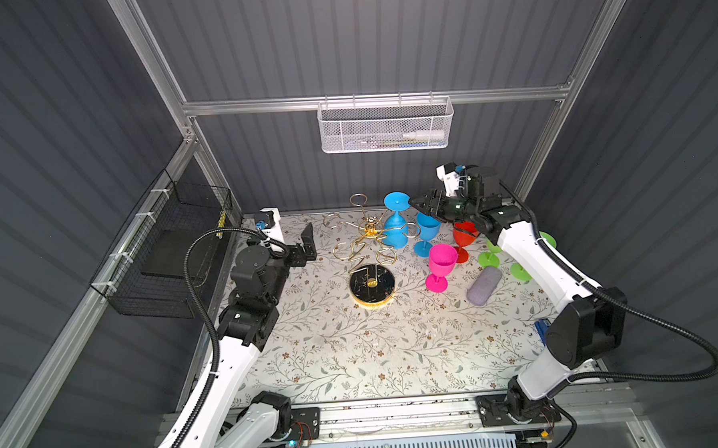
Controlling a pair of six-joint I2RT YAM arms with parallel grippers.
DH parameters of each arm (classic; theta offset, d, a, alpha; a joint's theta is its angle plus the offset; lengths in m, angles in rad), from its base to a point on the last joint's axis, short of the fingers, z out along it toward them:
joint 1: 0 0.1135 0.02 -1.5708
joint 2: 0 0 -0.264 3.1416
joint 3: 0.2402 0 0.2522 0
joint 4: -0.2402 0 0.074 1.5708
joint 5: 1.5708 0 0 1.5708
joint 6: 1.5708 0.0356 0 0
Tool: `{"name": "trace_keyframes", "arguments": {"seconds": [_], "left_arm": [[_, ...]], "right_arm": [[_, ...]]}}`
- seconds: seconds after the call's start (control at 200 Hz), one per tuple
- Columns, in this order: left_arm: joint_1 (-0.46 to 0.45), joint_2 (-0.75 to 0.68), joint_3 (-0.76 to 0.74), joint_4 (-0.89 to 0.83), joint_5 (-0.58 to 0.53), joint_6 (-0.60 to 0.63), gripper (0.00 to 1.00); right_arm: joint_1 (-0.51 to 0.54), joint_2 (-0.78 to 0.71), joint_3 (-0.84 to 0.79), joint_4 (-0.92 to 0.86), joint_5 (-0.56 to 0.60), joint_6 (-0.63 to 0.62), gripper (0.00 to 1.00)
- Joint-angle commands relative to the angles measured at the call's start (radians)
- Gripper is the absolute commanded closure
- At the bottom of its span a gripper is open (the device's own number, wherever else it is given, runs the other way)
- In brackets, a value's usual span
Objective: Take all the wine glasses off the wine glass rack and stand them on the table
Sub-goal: 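Open and raise the right gripper, moving it toward the rack, then grasp the blue glass foot on the rack with the right gripper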
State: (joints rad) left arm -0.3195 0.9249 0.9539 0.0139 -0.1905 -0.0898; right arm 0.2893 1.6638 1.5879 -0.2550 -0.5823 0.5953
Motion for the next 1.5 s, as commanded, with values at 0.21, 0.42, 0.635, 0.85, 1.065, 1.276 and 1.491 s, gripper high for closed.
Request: {"name": "trace_keyframes", "arguments": {"seconds": [0.21, 0.42, 0.635, 0.85, 1.065, 1.276, 1.491], "left_arm": [[0.005, -0.009, 0.016, -0.013, 0.016, -0.002, 0.00], [0.005, -0.009, 0.019, -0.014, 0.022, 0.002, 0.00], [0.005, -0.012, 0.016, -0.016, 0.029, 0.003, 0.00], [0.005, -0.012, 0.016, -0.015, 0.031, 0.003, 0.00], [0.005, -0.015, 0.013, -0.015, 0.035, 0.002, 0.00], [0.005, -0.020, 0.011, -0.016, 0.037, -0.001, 0.00], [0.005, -0.025, 0.011, -0.017, 0.039, -0.004, 0.00]], "right_arm": [[0.016, 0.058, 0.065, 0.033, -0.057, 0.033, 0.54], [0.017, 0.074, 0.071, 0.051, -0.074, 0.050, 0.68], [0.017, 0.077, 0.068, 0.068, -0.094, 0.068, 0.80], [0.017, 0.068, 0.061, 0.091, -0.110, 0.095, 0.88], [0.016, 0.057, 0.043, 0.130, -0.141, 0.131, 0.99], [0.016, 0.045, 0.034, 0.187, -0.183, 0.189, 1.00], [0.016, 0.046, 0.014, 0.262, -0.224, 0.261, 1.00]]}}
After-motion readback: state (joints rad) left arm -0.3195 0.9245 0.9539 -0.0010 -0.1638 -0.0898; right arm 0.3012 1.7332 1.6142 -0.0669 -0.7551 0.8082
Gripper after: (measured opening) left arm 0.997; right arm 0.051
